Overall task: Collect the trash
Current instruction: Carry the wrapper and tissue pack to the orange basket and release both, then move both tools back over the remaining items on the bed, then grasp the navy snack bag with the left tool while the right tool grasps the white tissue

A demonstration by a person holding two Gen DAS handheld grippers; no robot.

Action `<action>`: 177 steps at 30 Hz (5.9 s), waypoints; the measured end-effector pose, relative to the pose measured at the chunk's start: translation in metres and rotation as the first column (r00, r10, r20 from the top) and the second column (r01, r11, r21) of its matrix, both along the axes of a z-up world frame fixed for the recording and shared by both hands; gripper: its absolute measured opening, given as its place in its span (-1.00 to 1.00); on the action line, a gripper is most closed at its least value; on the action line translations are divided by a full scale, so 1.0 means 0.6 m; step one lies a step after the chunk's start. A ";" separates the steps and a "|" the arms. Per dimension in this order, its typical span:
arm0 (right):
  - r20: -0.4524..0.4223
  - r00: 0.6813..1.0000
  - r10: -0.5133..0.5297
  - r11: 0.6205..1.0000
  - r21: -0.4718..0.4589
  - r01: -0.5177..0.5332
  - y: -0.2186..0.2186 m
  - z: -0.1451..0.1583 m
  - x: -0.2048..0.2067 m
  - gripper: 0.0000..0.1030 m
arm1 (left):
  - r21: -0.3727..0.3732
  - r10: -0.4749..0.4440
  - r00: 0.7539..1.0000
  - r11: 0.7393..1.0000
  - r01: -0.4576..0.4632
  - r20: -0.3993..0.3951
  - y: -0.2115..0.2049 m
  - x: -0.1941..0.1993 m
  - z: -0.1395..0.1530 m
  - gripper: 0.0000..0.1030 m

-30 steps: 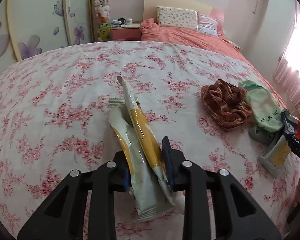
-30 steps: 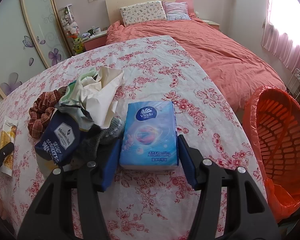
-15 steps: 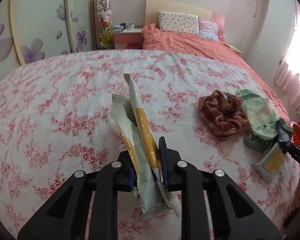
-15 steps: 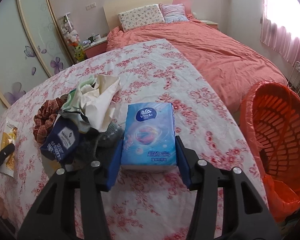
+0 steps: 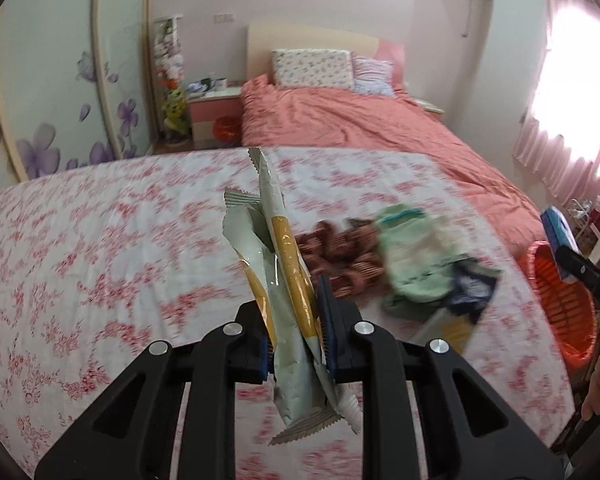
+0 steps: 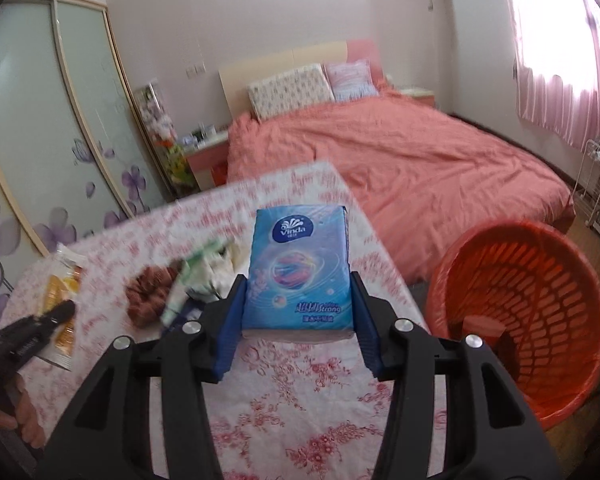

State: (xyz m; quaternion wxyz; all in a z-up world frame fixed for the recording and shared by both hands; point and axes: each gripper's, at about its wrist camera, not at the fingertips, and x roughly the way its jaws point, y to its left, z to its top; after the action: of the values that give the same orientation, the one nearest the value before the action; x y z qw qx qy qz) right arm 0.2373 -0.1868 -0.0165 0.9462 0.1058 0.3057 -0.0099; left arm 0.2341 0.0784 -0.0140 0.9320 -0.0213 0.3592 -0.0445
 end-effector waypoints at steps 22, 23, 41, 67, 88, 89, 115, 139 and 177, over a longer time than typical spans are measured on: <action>0.216 0.964 -0.154 0.985 -0.040 0.166 -0.131 0.117 -0.149 -0.04 | -0.028 -0.324 0.938 0.944 0.329 0.122 -0.260 -0.039 0.086 -0.61; 0.217 0.962 -0.165 0.984 -0.035 0.177 -0.142 0.117 -0.153 -0.04 | -0.027 -0.343 0.931 0.937 0.349 0.123 -0.276 -0.040 0.086 -0.61; 0.178 0.928 -0.327 0.945 0.070 0.319 -0.306 0.068 -0.182 -0.04 | -0.045 -0.575 0.815 0.814 0.578 0.064 -0.481 -0.036 0.045 -0.61; 0.054 0.921 -0.385 0.923 0.045 0.383 -0.364 -0.038 -0.119 0.42 | 0.059 -0.470 0.881 0.879 0.472 -0.053 -0.475 -0.005 -0.032 0.37; -0.029 0.989 -0.148 0.988 -0.045 0.146 -0.123 -0.065 -0.058 0.42 | 0.093 -0.153 0.988 0.984 0.152 -0.001 -0.187 -0.024 -0.047 0.52; -0.036 0.990 -0.136 0.990 -0.046 0.134 -0.111 -0.068 -0.054 0.42 | 0.087 -0.151 0.989 0.985 0.150 -0.006 -0.182 -0.023 -0.051 0.52; -0.092 0.994 0.055 0.994 -0.088 -0.063 0.056 -0.084 0.015 0.42 | 0.056 0.045 0.996 0.998 -0.041 -0.074 -0.009 -0.013 -0.087 -0.06; -0.090 0.992 0.088 0.996 -0.009 -0.089 0.114 -0.072 0.093 0.05 | -0.056 0.141 0.987 0.988 -0.146 -0.083 0.069 -0.010 -0.059 0.44; -0.123 0.992 -0.009 0.999 -0.044 0.003 0.071 -0.102 0.125 -0.53 | 0.031 0.205 0.964 0.979 -0.203 -0.167 0.069 0.025 -0.123 0.43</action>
State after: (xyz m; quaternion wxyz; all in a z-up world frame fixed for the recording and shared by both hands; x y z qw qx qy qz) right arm 0.3122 -0.1442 -0.0774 0.9275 0.0851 0.3630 -0.0260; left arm 0.2492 0.1197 -0.0878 0.8978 -0.0553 0.4334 0.0560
